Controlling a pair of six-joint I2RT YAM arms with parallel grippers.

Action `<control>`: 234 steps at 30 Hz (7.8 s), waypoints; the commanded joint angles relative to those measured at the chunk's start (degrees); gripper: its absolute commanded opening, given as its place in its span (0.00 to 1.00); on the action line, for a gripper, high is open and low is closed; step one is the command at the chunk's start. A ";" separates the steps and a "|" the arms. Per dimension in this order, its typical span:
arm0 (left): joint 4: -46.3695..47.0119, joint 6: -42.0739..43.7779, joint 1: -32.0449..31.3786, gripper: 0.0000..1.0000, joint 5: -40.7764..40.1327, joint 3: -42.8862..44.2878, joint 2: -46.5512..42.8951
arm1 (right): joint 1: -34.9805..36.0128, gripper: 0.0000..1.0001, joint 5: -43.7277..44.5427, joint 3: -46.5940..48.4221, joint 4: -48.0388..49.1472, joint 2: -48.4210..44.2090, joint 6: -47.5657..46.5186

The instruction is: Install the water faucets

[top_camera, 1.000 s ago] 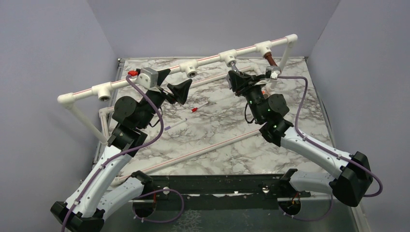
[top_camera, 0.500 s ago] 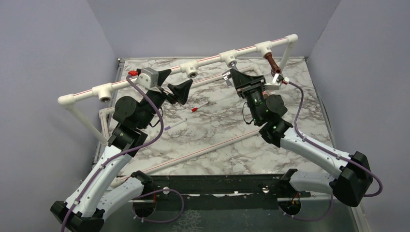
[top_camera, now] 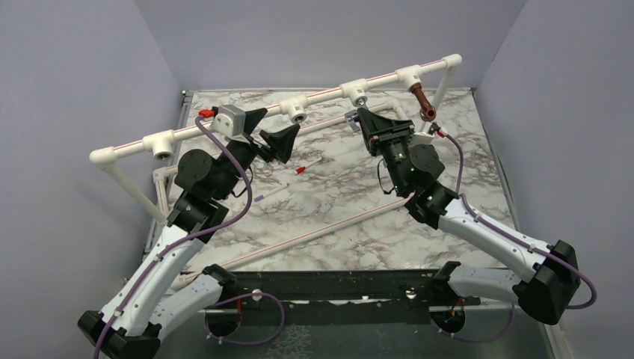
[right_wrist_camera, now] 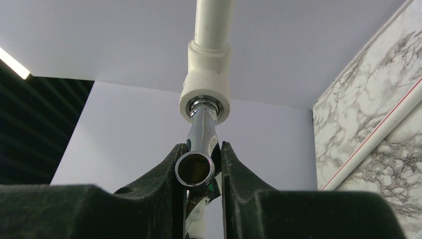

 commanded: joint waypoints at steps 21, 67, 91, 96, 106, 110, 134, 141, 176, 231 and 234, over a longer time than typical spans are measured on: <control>1.41 0.16 0.16 0.95 0.01 -0.47 1.15 | -0.18 0.59 3.08 0.38 -7.85 -4.64 11.98; 0.97 0.20 0.16 0.95 0.37 -0.03 -0.44 | -0.18 0.71 -26.29 4.17 -25.62 -14.47 -139.39; 1.27 0.25 0.16 0.95 0.43 -0.47 -0.18 | 1.95 0.71 -24.22 0.80 -6.21 -6.40 -172.23; 1.36 0.28 0.14 0.96 0.39 -0.55 -0.05 | 2.36 0.71 -22.76 1.11 -3.48 -3.40 -176.45; 1.49 0.34 0.07 0.95 0.45 -0.64 0.08 | 3.20 0.66 -21.49 2.03 0.06 0.51 -180.36; 1.54 0.25 0.07 0.95 0.45 -0.64 0.08 | 3.39 0.61 -21.05 2.40 0.38 1.79 -180.79; 1.45 0.23 -0.28 0.95 0.53 -0.64 0.30 | 3.40 0.01 -20.24 2.60 0.72 1.43 -161.72; 1.45 0.16 -0.28 0.95 0.51 -0.64 0.64 | 3.34 0.01 -23.29 2.28 4.81 -0.13 -139.64; 1.45 -0.11 -0.37 0.95 0.51 -0.64 0.30 | 3.40 0.01 3.90 -3.75 29.11 7.68 -41.53; 1.38 -0.37 -0.37 0.96 0.33 -0.64 1.19 | 3.43 0.67 -0.16 3.37 -19.65 -10.44 -26.30; 1.32 -0.37 -0.37 0.96 0.24 -0.64 1.18 | 3.43 0.68 -2.66 5.20 -21.36 -11.73 -34.55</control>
